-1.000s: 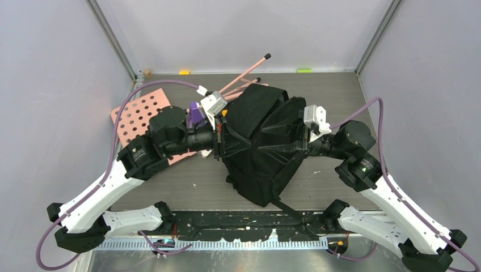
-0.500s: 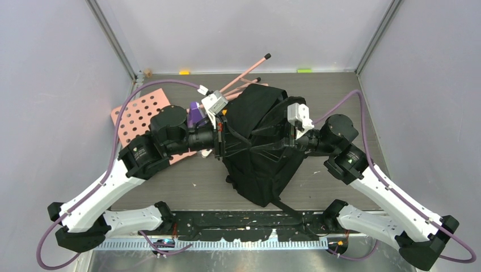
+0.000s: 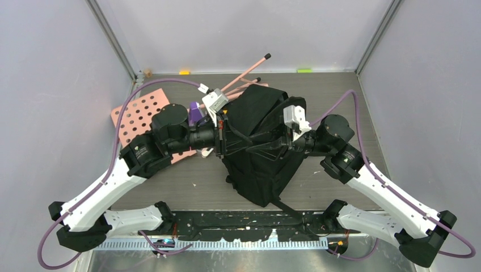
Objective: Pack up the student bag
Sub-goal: Zip the student bag at the center of the board.
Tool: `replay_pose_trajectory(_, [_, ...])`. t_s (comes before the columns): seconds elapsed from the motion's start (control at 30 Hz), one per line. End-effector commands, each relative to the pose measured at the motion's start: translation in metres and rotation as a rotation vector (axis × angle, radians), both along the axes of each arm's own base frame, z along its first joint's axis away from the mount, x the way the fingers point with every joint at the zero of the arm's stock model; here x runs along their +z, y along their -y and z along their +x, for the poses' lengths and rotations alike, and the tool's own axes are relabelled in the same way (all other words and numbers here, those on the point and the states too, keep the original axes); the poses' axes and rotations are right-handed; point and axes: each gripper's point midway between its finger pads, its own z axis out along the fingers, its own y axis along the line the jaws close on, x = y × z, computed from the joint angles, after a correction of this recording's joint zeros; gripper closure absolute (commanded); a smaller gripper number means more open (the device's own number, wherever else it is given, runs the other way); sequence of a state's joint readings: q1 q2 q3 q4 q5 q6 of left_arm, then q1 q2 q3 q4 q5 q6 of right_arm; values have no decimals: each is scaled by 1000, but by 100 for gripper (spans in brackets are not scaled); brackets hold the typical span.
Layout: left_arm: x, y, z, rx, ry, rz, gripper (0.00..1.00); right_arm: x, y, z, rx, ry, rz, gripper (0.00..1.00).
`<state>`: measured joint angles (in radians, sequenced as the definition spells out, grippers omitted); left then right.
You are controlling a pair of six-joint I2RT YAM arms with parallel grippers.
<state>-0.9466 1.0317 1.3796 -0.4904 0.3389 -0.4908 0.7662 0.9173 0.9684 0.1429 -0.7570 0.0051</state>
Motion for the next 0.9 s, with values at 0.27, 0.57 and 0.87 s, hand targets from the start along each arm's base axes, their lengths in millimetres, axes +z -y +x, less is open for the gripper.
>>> replay_pose_trajectory(0.27, [84,-7,-26,-89,109,-288,100,-10,-3,6,-29,-12,-3,66])
replay_pose_trajectory(0.57, [91,-5,-36,-145,48,-355,100,-16,-4,12,-56,-9,37,61])
replay_pose_trajectory(0.87, [95,-8,-37,-144,33,-389,100,-17,-4,19,-94,-8,63,88])
